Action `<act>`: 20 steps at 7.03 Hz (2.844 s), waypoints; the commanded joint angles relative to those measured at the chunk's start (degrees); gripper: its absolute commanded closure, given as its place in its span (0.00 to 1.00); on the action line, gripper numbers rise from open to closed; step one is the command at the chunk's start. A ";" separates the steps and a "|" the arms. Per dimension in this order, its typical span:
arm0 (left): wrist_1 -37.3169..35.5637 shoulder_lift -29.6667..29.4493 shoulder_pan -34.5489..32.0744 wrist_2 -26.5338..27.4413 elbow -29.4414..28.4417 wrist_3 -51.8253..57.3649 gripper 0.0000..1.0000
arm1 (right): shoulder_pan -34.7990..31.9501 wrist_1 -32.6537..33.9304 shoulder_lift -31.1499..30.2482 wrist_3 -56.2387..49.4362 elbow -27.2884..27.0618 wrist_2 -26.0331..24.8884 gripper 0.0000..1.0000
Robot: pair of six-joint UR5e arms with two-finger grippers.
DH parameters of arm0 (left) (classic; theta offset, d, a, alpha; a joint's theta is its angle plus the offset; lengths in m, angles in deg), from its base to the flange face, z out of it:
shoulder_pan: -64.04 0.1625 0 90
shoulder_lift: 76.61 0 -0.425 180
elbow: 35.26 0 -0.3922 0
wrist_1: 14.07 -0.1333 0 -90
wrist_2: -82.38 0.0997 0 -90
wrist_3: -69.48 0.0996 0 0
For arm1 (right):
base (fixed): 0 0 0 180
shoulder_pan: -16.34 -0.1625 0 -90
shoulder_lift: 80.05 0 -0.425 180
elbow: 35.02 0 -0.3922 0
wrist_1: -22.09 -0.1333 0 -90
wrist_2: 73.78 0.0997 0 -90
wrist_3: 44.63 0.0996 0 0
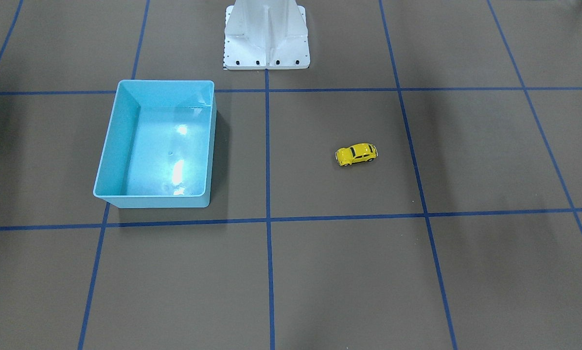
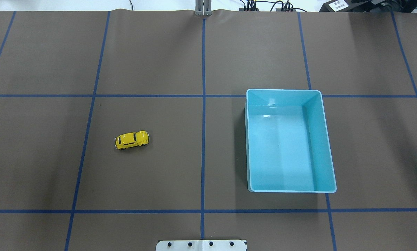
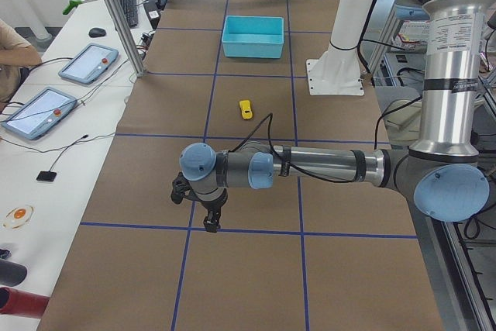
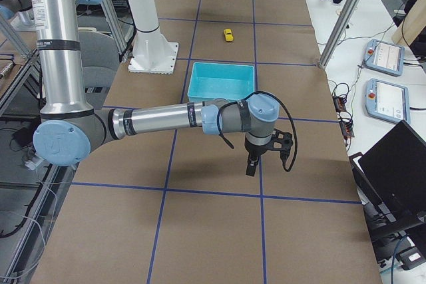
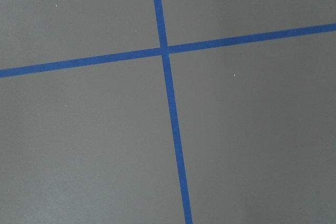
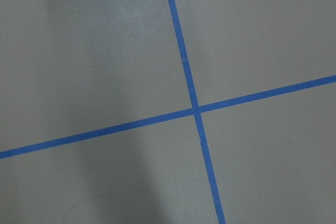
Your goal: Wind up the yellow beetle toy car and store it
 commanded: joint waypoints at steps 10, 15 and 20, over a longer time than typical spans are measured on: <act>0.00 -0.26 0.18 2.18 2.32 -0.01 0.00 | 0.00 0.00 -0.08 0.04 0.00 0.00 0.00; -0.26 -2.11 7.86 1.74 9.40 -0.53 0.00 | 0.00 0.00 -0.08 -0.05 0.09 -0.17 0.00; -3.84 -17.64 32.36 12.58 13.63 -0.27 0.00 | 0.00 0.00 -0.08 0.04 0.00 -0.09 0.00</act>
